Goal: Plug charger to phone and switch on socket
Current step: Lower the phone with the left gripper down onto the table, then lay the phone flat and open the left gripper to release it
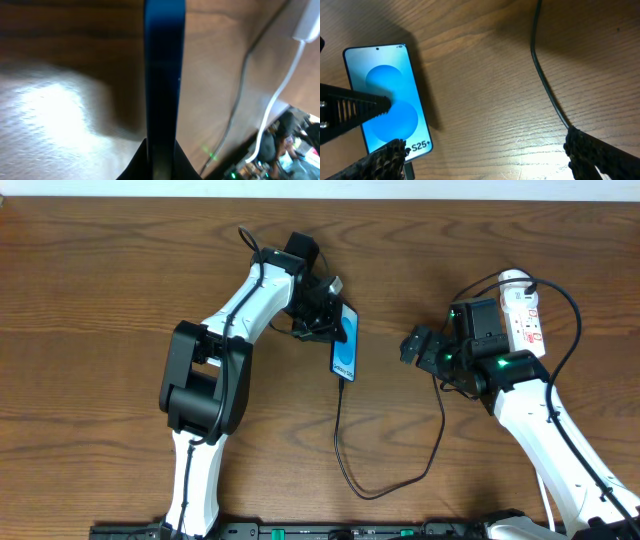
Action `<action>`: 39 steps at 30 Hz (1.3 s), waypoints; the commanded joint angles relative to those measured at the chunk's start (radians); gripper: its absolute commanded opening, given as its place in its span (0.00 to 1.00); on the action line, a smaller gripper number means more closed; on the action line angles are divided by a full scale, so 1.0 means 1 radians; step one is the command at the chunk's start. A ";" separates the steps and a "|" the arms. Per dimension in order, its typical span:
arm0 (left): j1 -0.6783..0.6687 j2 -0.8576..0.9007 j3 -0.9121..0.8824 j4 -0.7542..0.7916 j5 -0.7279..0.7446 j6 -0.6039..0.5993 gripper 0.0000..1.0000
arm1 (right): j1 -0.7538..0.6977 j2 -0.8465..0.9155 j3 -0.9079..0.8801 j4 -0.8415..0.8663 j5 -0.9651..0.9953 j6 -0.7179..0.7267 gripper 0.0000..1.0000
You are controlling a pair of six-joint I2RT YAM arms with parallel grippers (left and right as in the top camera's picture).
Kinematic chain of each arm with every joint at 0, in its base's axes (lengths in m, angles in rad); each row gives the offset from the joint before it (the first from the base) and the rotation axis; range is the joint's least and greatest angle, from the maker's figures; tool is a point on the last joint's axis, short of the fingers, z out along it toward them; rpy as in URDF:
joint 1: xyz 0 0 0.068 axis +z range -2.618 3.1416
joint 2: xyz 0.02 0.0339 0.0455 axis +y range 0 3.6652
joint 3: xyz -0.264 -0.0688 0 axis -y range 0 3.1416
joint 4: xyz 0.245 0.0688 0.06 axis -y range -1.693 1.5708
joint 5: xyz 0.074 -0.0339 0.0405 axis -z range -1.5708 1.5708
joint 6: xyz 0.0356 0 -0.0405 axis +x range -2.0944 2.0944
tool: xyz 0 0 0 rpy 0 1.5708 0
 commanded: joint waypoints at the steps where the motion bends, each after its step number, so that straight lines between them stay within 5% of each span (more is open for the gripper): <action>1: -0.001 -0.003 0.003 0.021 -0.068 -0.042 0.07 | -0.006 -0.006 0.010 -0.003 0.015 0.001 0.99; 26: -0.014 -0.002 -0.058 0.105 -0.061 -0.089 0.08 | -0.007 -0.006 0.010 -0.004 0.015 0.011 0.99; 39: -0.014 -0.002 -0.058 0.104 -0.094 -0.084 0.29 | -0.008 -0.006 0.010 -0.019 0.015 0.009 0.99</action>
